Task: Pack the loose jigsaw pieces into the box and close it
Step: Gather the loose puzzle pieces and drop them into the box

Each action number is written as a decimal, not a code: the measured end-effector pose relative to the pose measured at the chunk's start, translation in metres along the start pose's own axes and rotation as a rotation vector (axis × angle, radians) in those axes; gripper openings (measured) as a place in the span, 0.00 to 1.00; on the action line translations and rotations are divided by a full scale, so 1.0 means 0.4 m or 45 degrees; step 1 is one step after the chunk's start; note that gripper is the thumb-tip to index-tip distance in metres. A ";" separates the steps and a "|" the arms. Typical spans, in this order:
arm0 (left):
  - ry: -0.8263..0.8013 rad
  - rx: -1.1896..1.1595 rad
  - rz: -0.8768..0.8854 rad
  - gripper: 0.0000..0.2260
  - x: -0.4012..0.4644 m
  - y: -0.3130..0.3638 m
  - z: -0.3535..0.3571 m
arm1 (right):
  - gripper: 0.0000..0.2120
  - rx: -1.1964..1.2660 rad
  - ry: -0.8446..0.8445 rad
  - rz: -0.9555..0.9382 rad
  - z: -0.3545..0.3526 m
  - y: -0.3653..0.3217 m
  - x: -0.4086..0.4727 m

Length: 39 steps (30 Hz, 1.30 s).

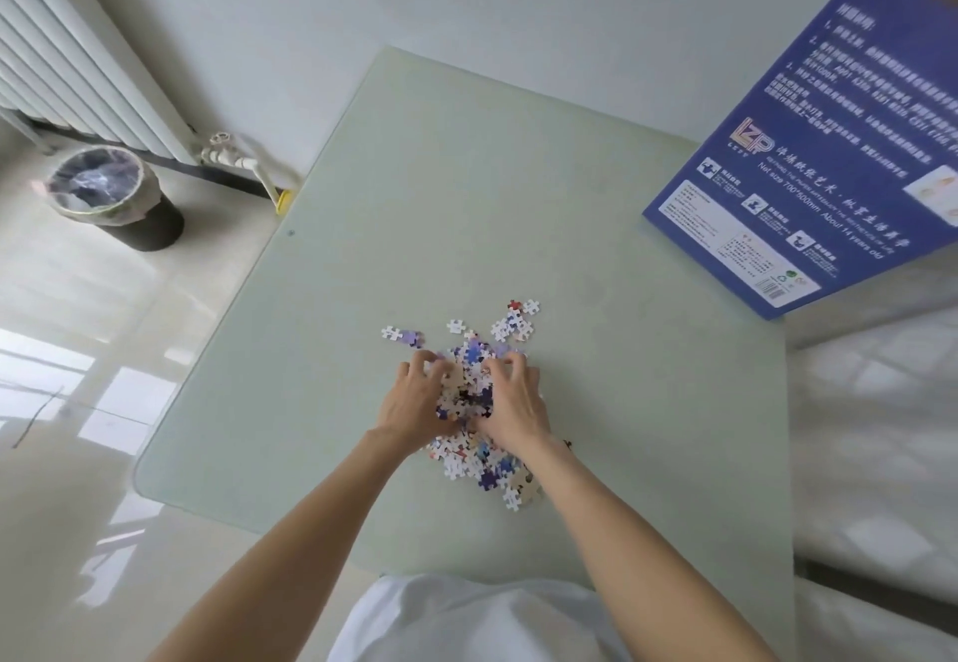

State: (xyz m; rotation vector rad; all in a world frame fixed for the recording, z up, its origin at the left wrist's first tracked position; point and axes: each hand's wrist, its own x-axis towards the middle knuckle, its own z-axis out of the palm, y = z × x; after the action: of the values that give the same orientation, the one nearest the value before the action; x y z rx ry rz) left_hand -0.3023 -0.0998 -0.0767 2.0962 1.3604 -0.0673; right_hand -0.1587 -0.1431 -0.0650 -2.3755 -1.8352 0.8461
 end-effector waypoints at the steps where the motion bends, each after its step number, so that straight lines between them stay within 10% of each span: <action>1: 0.008 -0.023 0.016 0.34 0.001 0.000 -0.001 | 0.34 -0.010 -0.006 -0.003 -0.002 -0.001 0.004; 6: 0.047 -0.084 0.068 0.25 0.006 0.006 -0.009 | 0.41 0.088 -0.075 -0.010 -0.006 -0.006 0.018; 17: 0.138 -0.036 0.034 0.07 0.021 -0.009 -0.053 | 0.22 0.179 0.055 -0.018 -0.012 -0.006 0.005; 39: 0.173 -0.408 -0.071 0.12 -0.005 -0.025 -0.085 | 0.18 0.356 0.176 -0.003 -0.068 0.054 -0.013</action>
State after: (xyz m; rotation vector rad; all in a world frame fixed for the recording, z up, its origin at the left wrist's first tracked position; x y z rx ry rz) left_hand -0.3214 -0.0808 -0.0536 1.8210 1.4048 0.2583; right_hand -0.1285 -0.1461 -0.0469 -2.1983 -1.5548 0.8505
